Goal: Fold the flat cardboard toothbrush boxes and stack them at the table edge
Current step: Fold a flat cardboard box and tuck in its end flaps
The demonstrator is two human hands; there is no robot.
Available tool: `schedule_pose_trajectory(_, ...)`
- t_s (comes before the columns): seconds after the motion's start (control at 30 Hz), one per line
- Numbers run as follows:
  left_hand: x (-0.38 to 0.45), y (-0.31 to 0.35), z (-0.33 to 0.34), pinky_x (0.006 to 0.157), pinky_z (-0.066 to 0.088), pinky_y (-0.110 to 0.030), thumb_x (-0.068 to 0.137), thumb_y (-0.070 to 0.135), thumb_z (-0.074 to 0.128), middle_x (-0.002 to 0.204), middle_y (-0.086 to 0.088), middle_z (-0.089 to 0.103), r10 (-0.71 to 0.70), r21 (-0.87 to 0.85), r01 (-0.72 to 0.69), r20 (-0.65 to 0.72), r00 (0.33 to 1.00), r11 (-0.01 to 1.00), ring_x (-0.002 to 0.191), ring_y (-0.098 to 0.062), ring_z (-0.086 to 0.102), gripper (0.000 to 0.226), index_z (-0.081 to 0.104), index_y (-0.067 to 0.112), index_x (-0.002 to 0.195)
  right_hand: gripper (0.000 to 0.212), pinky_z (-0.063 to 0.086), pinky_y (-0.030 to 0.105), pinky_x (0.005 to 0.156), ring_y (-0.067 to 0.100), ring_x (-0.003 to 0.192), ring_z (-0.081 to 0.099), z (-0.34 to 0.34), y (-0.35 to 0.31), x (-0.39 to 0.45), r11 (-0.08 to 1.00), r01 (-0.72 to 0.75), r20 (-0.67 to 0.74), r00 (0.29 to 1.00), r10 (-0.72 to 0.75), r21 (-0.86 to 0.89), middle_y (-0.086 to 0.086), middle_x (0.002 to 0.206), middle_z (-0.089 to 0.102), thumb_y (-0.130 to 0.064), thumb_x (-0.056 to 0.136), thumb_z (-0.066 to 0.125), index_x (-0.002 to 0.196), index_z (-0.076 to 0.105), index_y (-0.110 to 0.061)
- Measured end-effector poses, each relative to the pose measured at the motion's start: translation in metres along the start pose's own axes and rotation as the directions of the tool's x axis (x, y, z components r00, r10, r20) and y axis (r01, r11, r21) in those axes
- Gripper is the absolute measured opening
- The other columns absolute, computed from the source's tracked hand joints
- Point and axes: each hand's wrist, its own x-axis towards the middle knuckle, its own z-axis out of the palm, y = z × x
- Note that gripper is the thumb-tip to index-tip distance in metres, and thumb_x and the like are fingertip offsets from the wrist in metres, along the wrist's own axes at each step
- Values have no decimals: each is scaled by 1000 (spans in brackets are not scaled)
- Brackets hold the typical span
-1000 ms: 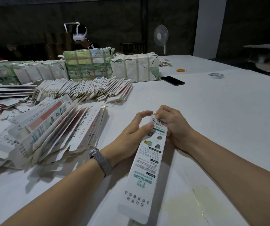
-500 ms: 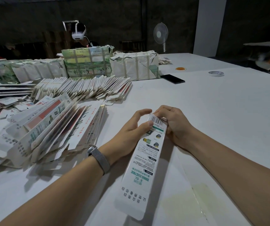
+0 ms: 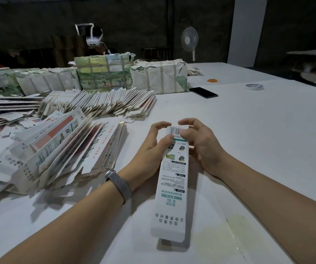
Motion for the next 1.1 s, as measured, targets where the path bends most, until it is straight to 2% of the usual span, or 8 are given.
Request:
schedule_pose_trajectory(0.13,1,0,0,61,56,-32,94,42,52,89,-6,77,-1,-10,0,-39,999,1000,72,-21,71,22,47,45,115,29,56,32,59,20,69,69,1,1,-2,999,20,19,1000,-19,-40,2,79,70,-26,81,68,107,55,-23)
schedule_pose_trajectory(0.27,2,-1,-1,62,56,-34,93,44,52,92,-6,77,-7,-7,7,-50,999,1000,74,-21,72,26,43,42,118,16,56,33,57,22,70,70,1,2,-3,998,44,17,999,-43,-44,1,77,71,-20,96,65,106,52,-24)
schedule_pose_trajectory(0.4,1,-1,-1,62,57,-34,90,49,57,96,-9,77,1,-12,-1,-49,999,1000,75,-23,73,21,48,50,109,11,54,31,52,24,67,69,0,1,-2,999,41,1,999,-41,-15,4,75,71,-17,97,63,99,53,-22)
schedule_pose_trajectory(0.53,1,-2,-1,65,56,-38,83,56,59,99,-11,77,1,3,-1,-47,999,1000,77,-26,73,25,49,54,106,11,56,35,59,26,68,69,0,0,-2,999,36,-14,999,-36,16,8,77,72,-14,94,66,93,56,-19)
schedule_pose_trajectory(0.67,2,-5,-2,65,57,-34,86,56,59,98,-9,77,17,18,-16,-54,998,1000,77,-23,72,25,49,54,108,11,57,37,63,28,70,69,-1,0,-2,999,37,-25,999,-36,19,10,78,72,-15,93,68,91,58,-18)
schedule_pose_trajectory(0.8,4,-5,-2,64,56,-31,85,57,60,96,-7,78,7,9,-7,-62,998,1000,76,-21,72,23,51,56,107,9,57,35,61,26,69,69,2,2,-4,999,53,-32,998,-53,-12,8,78,72,-18,96,65,96,57,-20)
schedule_pose_trajectory(0.9,4,-5,-2,62,56,-30,86,55,60,95,-9,77,-12,4,12,-51,999,1000,74,-21,72,20,51,54,103,9,57,34,60,27,69,69,2,0,-5,999,39,-38,999,-40,-20,10,78,72,-18,95,66,94,57,-19)
schedule_pose_trajectory(1.1,4,-2,0,65,51,-38,92,43,53,87,-8,76,-39,-21,38,-69,997,999,71,-26,67,28,40,35,115,8,55,31,55,26,67,69,3,-2,-6,999,34,-28,999,-35,-31,11,79,73,-19,96,66,92,59,-22)
